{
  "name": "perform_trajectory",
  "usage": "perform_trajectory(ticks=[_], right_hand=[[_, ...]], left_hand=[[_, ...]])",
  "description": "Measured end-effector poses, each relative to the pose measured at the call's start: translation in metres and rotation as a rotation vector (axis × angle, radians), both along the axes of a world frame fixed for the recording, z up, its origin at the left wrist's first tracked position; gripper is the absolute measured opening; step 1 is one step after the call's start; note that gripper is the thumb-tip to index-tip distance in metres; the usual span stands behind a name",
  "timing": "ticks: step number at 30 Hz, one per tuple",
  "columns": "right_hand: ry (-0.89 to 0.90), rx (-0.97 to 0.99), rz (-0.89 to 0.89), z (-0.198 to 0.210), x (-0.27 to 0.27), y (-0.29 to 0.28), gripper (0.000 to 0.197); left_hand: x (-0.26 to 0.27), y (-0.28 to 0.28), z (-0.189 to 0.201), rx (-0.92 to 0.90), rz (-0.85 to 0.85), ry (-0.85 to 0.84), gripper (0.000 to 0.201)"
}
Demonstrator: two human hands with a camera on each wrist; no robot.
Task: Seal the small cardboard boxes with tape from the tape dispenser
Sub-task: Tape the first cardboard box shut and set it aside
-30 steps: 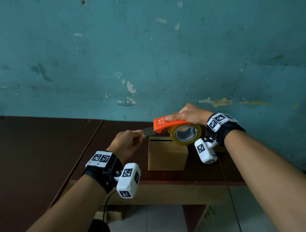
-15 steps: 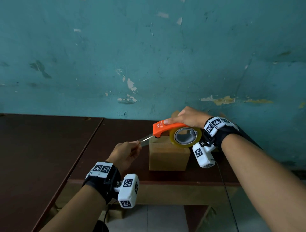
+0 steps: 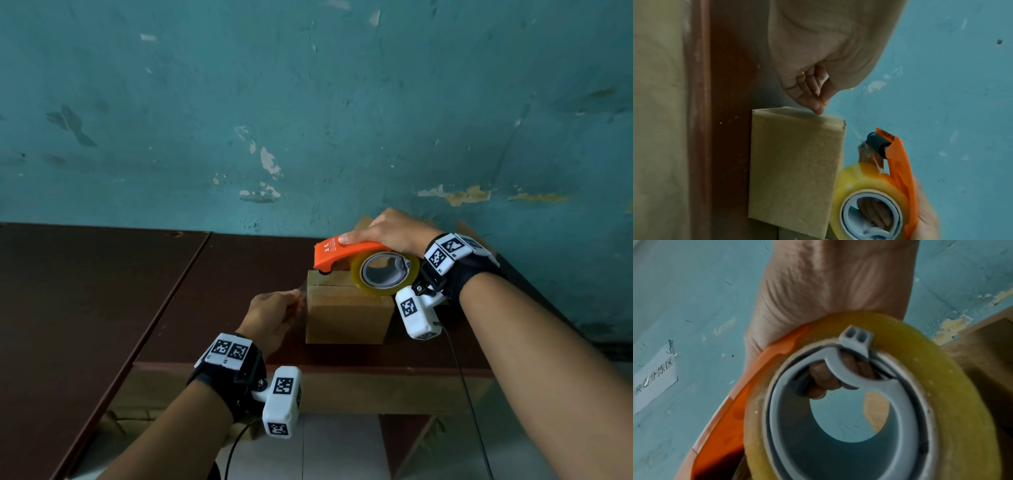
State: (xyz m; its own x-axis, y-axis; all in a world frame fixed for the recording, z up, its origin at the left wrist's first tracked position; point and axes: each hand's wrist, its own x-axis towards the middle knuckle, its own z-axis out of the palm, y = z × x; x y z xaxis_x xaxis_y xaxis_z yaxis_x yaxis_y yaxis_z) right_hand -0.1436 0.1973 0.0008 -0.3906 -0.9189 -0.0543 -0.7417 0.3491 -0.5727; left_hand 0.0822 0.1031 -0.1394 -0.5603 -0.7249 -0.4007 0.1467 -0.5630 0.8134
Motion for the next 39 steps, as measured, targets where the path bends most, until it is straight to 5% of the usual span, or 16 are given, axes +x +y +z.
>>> perform_trajectory(ticks=[13, 22, 27, 34, 39], right_hand=[[-0.007, -0.025, -0.035, 0.000, 0.005, 0.001, 0.062], [-0.012, -0.020, -0.038, 0.000, 0.007, 0.003, 0.062], [-0.030, -0.025, -0.033, 0.001, 0.007, 0.004, 0.062], [-0.022, -0.037, -0.032, -0.001, 0.006, 0.003, 0.063], [-0.019, -0.043, -0.040, 0.001, 0.009, 0.005, 0.061]], left_hand=[[-0.016, 0.006, -0.014, -0.145, 0.032, -0.089, 0.019], [-0.022, 0.005, -0.019, -0.375, 0.099, -0.361, 0.022], [-0.025, -0.002, -0.023, -0.423, 0.115, -0.437, 0.065], [-0.028, -0.011, -0.022, -0.408, 0.090, -0.474, 0.035], [-0.023, -0.004, -0.012, -0.352, 0.090, -0.487, 0.038]])
